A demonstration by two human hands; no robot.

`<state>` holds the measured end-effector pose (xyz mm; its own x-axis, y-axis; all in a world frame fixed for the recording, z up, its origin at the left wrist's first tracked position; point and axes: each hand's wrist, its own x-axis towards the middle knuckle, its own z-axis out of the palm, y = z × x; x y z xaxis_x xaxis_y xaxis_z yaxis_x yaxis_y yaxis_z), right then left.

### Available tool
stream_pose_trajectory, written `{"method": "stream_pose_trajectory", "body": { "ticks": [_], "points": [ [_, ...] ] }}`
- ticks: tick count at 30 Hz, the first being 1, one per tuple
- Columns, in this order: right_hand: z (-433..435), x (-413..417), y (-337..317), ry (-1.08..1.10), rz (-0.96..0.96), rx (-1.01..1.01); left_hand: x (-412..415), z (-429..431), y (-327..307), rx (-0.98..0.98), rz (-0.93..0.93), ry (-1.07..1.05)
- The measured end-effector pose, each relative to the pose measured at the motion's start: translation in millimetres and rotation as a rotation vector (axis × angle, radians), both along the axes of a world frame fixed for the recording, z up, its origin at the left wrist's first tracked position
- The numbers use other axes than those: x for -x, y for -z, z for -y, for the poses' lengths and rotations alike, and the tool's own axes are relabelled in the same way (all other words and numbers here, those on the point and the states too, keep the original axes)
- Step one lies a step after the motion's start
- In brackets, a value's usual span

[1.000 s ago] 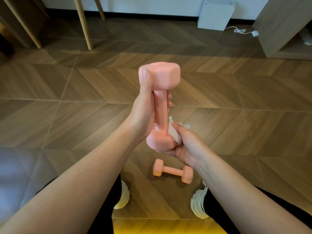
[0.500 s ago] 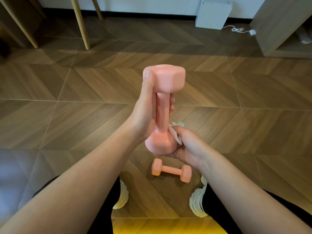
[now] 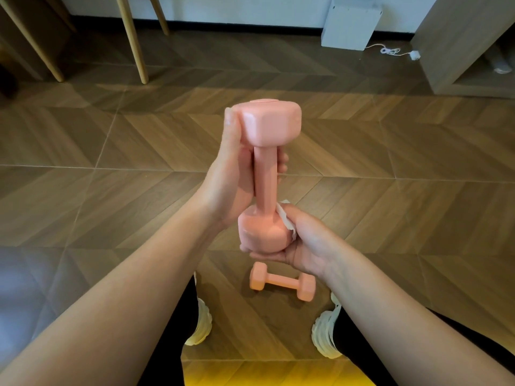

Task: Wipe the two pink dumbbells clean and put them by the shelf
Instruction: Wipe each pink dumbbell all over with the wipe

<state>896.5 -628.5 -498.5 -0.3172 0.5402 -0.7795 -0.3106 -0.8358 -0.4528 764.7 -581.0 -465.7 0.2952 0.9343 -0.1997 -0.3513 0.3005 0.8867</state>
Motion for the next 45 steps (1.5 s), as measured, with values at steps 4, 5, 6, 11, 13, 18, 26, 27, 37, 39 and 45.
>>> {"method": "stream_pose_trajectory", "body": {
  "ticks": [4, 5, 6, 11, 13, 18, 26, 27, 37, 39, 45],
  "points": [
    [-4, 3, 4, 0.062, -0.003, -0.01, -6, 0, 1, -0.009, -0.136, -0.085],
    [-4, 3, 4, 0.076, -0.011, -0.008, -8, 0, 1, 0.003, -0.166, -0.106],
    [-3, 4, 5, 0.088, -0.01, -0.012, -9, 0, 1, 0.018, -0.178, -0.124],
    [-3, 8, 2, 0.082, 0.124, -0.036, -14, 3, 1, -0.016, -0.226, -0.129],
    [-3, 6, 1, 0.059, 0.098, -0.033, -14, 2, 0, -0.037, -0.25, -0.131],
    [-6, -4, 4, 0.0, 0.04, -0.114, -6, -1, -7, -0.017, -0.115, -0.146],
    [-5, -2, 5, -0.107, 0.227, -0.138, -7, 1, -8, -0.031, -0.033, -0.077],
    [-4, -5, 5, -0.13, 0.225, -0.145, -7, 1, -8, -0.025, -0.032, -0.077],
    [-8, -12, 10, -0.322, 0.233, -0.154, -8, 5, -9, 0.014, 0.011, -0.063],
    [-8, -12, 14, -0.333, 0.255, -0.143, -7, 6, -10, 0.038, 0.002, -0.051],
    [-6, -4, 19, -0.305, 0.34, -0.148, -11, 8, -10, 0.05, 0.007, -0.019]
  ]
}}
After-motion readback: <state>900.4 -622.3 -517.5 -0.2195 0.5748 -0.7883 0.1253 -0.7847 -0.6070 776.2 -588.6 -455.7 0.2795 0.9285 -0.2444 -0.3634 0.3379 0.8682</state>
